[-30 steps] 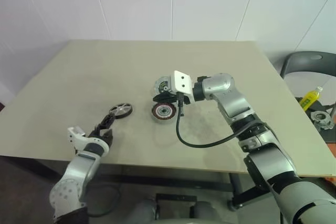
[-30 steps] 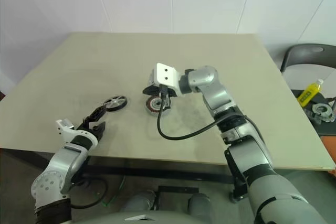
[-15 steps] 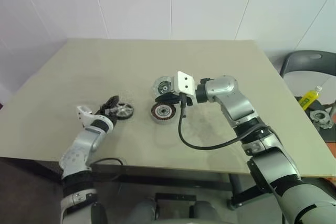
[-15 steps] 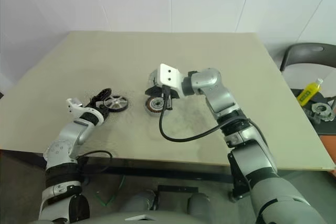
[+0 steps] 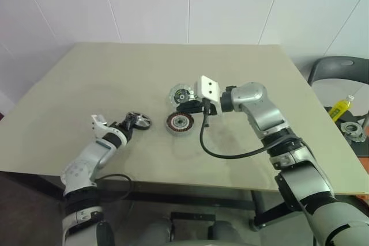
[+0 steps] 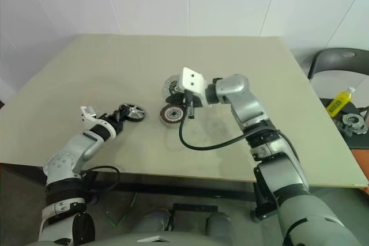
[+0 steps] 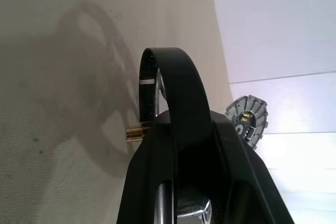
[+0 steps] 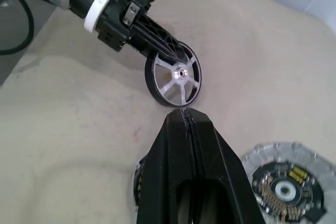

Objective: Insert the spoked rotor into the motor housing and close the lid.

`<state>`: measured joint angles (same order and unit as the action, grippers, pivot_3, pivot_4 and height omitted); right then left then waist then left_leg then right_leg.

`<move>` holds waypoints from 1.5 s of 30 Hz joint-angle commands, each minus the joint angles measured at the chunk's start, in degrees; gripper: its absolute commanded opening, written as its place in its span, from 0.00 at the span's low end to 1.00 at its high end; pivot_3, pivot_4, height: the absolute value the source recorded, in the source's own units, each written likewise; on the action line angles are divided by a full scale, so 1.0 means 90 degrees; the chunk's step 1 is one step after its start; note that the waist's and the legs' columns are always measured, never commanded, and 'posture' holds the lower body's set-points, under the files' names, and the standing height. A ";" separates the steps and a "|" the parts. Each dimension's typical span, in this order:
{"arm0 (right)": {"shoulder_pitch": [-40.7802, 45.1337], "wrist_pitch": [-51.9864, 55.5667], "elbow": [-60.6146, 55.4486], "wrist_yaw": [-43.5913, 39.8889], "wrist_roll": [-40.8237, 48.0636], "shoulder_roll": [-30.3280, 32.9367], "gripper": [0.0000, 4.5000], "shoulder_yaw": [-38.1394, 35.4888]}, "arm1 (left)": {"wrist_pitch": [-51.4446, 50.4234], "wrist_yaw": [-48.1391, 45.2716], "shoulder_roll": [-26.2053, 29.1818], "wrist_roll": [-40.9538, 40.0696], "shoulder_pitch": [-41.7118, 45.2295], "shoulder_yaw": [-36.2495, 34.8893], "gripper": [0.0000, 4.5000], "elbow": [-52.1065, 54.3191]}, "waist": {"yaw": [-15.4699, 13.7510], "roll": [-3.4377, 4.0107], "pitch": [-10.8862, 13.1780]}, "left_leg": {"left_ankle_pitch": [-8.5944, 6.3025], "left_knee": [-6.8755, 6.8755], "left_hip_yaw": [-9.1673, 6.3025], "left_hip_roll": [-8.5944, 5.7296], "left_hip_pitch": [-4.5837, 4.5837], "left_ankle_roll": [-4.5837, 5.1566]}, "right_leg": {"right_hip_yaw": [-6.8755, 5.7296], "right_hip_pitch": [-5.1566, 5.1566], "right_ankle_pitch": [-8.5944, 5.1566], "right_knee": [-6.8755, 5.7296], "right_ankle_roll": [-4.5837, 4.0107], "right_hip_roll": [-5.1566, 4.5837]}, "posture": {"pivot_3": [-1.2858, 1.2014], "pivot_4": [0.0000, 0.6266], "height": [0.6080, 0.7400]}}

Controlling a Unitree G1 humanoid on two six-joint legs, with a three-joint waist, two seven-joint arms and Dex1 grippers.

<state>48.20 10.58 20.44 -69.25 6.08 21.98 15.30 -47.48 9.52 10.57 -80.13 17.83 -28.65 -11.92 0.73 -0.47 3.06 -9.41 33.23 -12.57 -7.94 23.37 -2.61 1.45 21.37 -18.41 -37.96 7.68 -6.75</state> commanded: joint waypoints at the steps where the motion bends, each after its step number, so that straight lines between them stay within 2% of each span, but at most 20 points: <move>1: -0.0097 0.0362 -0.0341 -0.0254 0.0419 0.0258 0.00 -0.0312 | -0.0267 -0.0270 -0.0007 -0.0352 0.0148 -0.0102 0.09 0.0008 | -0.0012 -0.0005 0.0001 | 0.0000 0.0000 0.0000 0.0000 0.0000 -0.0001 | 0.0000 0.0000 0.0000 0.0000 0.0000 0.0000 | 0.52 0.00 1.00; 13: -0.1422 0.1890 -0.0998 -0.1020 0.1209 0.1190 0.00 -0.0383 | -0.1213 -0.1066 0.0065 -0.1341 0.0511 -0.0041 0.09 -0.0161 | 0.0002 -0.0020 0.0006 | -0.0007 0.0001 0.0009 0.0001 0.0006 -0.0008 | 0.0000 0.0001 -0.0009 0.0002 -0.0015 -0.0005 | 0.52 0.00 1.00; 19: -0.1675 0.1943 -0.1139 -0.0660 0.1188 0.1065 0.00 -0.0434 | -0.1432 -0.1721 0.0128 -0.0642 0.1100 0.0416 0.09 -0.0959 | -0.0005 -0.0025 0.0009 | -0.0008 0.0010 0.0019 0.0001 0.0008 -0.0006 | 0.0002 0.0000 -0.0009 0.0003 -0.0016 -0.0007 | 0.52 0.00 1.00; 24: -0.1743 0.2003 -0.1291 -0.0421 0.1251 0.1059 0.00 -0.0498 | -0.1406 -0.2554 0.0192 0.0284 0.1731 0.0777 0.09 -0.2031 | -0.0007 -0.0028 0.0008 | -0.0011 0.0012 0.0020 0.0001 0.0009 -0.0003 | 0.0002 0.0000 -0.0008 0.0008 -0.0015 -0.0006 | 0.52 0.00 1.00; 32: -0.1887 0.2113 -0.1537 -0.0160 0.1366 0.1071 0.00 -0.0523 | -0.1441 -0.3664 0.0192 0.1417 0.2483 0.0871 0.09 -0.3326 | 0.0001 -0.0031 0.0010 | -0.0009 -0.0002 0.0018 0.0001 0.0016 0.0012 | 0.0001 0.0000 0.0004 0.0024 0.0009 -0.0005 | 0.52 0.00 1.00; 38: -0.1945 0.2110 -0.1590 -0.0030 0.1393 0.1062 0.00 -0.0512 | -0.1678 -0.3980 0.0138 0.1889 0.2688 0.0757 0.09 -0.3624 | 0.0009 -0.0032 0.0011 | -0.0008 -0.0002 0.0018 0.0001 0.0016 0.0014 | 0.0001 -0.0001 0.0018 0.0026 0.0036 -0.0005 | 0.52 0.00 1.00; 45: -0.1956 0.2090 -0.1578 0.0044 0.1397 0.1058 0.00 -0.0498 | -0.1928 -0.3884 0.0096 0.2077 0.2595 0.0511 0.09 -0.3499 | 0.0010 -0.0032 0.0011 | -0.0008 -0.0001 0.0015 0.0001 0.0016 0.0014 | 0.0001 0.0000 0.0021 0.0026 0.0042 -0.0004 | 0.52 0.00 1.00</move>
<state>29.92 29.68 8.57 -68.91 17.39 31.65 12.49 -64.20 -25.14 11.35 -61.41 40.18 -22.48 -44.95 0.81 -0.76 3.16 -9.48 33.21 -12.43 -7.93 23.51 -2.49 1.46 21.37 -18.23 -37.72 8.06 -6.79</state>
